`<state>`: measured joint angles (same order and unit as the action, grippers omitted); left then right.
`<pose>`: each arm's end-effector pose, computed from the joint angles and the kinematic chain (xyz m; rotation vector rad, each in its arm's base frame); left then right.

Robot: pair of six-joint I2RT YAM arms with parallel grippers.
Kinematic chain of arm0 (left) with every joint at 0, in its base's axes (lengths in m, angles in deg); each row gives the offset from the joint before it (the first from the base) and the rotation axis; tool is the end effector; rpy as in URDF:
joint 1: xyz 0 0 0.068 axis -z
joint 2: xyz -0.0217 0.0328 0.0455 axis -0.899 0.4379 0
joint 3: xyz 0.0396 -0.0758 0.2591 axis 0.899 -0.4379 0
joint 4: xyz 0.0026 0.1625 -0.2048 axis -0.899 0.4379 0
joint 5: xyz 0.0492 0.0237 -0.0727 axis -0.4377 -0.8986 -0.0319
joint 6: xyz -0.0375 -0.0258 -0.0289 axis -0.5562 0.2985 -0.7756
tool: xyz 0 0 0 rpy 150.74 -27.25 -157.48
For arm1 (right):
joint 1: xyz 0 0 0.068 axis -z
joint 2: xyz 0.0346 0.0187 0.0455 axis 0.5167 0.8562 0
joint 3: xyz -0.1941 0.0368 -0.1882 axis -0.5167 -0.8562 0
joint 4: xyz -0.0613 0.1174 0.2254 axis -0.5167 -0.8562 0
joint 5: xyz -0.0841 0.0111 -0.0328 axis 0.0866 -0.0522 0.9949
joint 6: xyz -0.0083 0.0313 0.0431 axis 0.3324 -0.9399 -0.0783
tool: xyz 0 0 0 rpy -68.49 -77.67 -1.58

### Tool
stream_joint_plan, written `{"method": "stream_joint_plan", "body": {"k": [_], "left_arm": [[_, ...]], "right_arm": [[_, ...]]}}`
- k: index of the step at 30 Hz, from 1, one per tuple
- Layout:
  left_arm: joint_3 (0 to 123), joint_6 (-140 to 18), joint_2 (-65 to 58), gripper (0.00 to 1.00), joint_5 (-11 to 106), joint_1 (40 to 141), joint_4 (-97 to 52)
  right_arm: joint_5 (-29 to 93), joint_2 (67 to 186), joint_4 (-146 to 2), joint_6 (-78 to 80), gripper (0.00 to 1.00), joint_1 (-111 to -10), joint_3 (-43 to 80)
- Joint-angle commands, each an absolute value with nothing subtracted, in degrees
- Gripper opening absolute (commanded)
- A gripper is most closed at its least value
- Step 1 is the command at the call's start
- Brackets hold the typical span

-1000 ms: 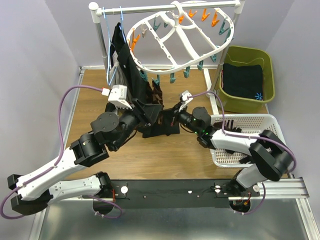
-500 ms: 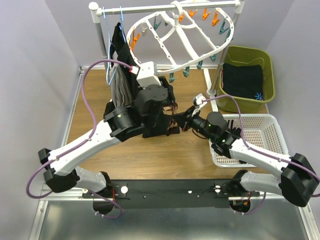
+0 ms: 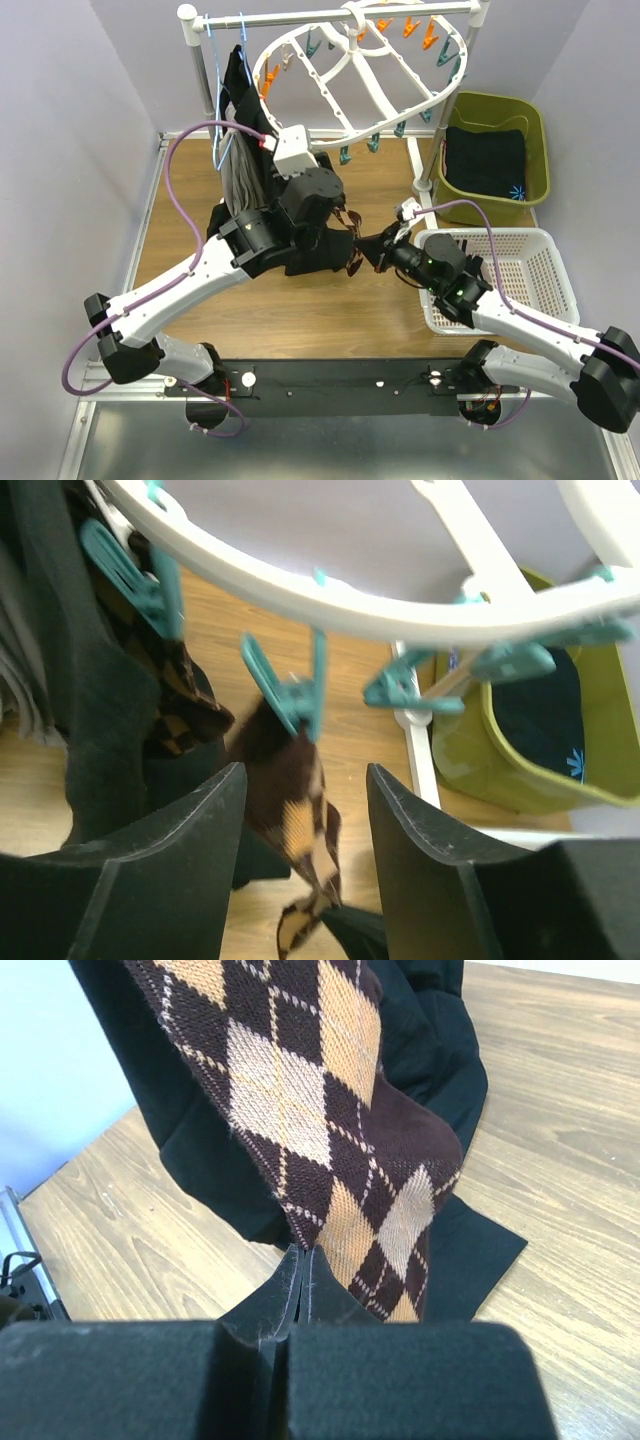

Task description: Remove the socks clipped to the hanger

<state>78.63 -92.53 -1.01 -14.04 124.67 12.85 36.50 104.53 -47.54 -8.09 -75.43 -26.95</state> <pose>0.1628 -0.2313 0.4449 -0.3168 1.7802 -0.3905 0.1685 0.1670 0.2662 -0.4600 1.6610 0.8306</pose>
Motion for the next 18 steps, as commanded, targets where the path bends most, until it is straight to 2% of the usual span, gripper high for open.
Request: {"method": "stream_joint_plan", "body": {"k": [1,8,18], "left_arm": [[78.5,-90.9,-0.3,0.60,-9.7,117.8,9.1],[72.8,-86.9,-3.4,0.55,-7.4,116.3,-3.3],[69.7,-83.7,-5.4,0.53,-3.2,116.3,-9.0]], "right_arm": [[37.8,101.6,-48.6,-7.3,0.01,-75.9,-28.7],[37.8,99.3,-47.4,-7.1,0.01,-75.9,-30.9],[37.3,99.2,-45.9,-7.0,0.01,-75.9,-32.4]]}}
